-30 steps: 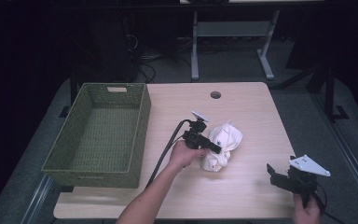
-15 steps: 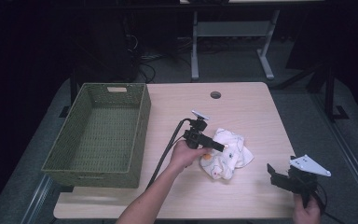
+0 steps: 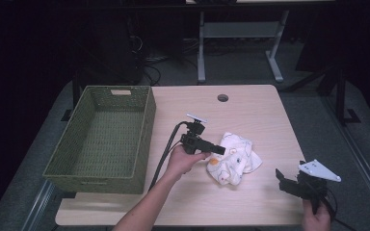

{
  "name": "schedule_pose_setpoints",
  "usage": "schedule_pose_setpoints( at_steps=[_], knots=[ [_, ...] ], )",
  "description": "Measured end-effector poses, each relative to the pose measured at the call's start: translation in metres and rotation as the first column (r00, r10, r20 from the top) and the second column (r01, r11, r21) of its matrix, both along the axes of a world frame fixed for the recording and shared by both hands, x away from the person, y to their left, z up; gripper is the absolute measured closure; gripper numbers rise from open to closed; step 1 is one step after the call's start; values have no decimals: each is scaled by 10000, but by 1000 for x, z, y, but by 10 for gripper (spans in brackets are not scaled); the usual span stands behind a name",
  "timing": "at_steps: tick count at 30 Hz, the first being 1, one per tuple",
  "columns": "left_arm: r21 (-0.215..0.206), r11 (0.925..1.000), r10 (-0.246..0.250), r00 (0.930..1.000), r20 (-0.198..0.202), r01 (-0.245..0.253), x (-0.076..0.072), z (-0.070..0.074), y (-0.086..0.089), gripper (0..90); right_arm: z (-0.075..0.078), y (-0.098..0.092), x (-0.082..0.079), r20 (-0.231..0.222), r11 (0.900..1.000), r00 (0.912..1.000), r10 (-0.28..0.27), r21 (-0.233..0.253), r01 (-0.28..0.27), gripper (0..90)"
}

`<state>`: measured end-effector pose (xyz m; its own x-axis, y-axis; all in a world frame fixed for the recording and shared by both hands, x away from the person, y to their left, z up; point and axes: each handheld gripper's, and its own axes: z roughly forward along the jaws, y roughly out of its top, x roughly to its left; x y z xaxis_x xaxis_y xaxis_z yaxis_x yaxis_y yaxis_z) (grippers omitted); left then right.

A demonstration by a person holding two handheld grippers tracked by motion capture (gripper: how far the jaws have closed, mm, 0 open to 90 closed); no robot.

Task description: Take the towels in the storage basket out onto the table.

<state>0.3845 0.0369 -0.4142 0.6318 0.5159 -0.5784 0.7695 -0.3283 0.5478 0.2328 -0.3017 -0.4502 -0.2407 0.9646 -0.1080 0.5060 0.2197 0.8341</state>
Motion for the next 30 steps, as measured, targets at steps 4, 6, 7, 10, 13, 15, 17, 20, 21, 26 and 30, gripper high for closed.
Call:
schedule_pose_setpoints(
  at_steps=[4, 6, 7, 10, 13, 15, 17, 20, 21, 26, 30],
  knots=[
    [74, 10000, 5, 9998, 199, -7, -6, 2, 9, 280, 0, 0, 0, -18, 10000, 10000, -11, -12, 11, 139],
    [133, 9999, 48, 9996, 290, -52, -8, 3, 14, 262, 0, 0, 0, -36, 10000, 10000, -19, -14, 19, 139],
    [85, 9999, 129, 9995, 297, -132, -9, 3, 16, 257, 0, 0, 0, -34, 10000, 10000, -14, -20, 14, 139],
    [28, 9998, 208, 9989, 421, -210, -13, 5, 23, 255, -1, -1, 0, -49, 10000, 10000, -32, -19, 32, 139],
    [-25, 9996, 285, 9987, 433, -284, -15, 5, 25, 255, -1, -1, 1, -66, 10000, 10000, -74, 3, 74, 139],
    [-11, 9997, 239, 9984, 507, -239, -17, 6, 27, 254, -1, -2, 1, -61, 10000, 10000, -76, -6, 76, 139],
    [-4, 9996, 265, 9981, 553, -265, -20, 6, 30, 254, -1, -2, 1, -52, 10000, 9999, -93, 13, 93, 139],
    [-28, 9996, 267, 9978, 603, -265, -26, 6, 33, 254, -2, -2, 1, -76, 9999, 9999, -101, -1, 101, 139],
    [-20, 9997, 253, 9977, 622, -253, -28, 6, 34, 254, -2, -2, 1, -91, 10000, 9999, -75, -34, 75, 139],
    [31, 9998, 184, 9970, 748, -187, -37, 5, 38, 250, -2, -2, 1, -91, 10000, 9999, -95, -6, 95, 139],
    [67, 9997, 209, 9966, 801, -215, -44, 2, 44, 250, -3, -4, 1, -132, 9998, 9998, -177, 2, 177, 138]
  ],
)
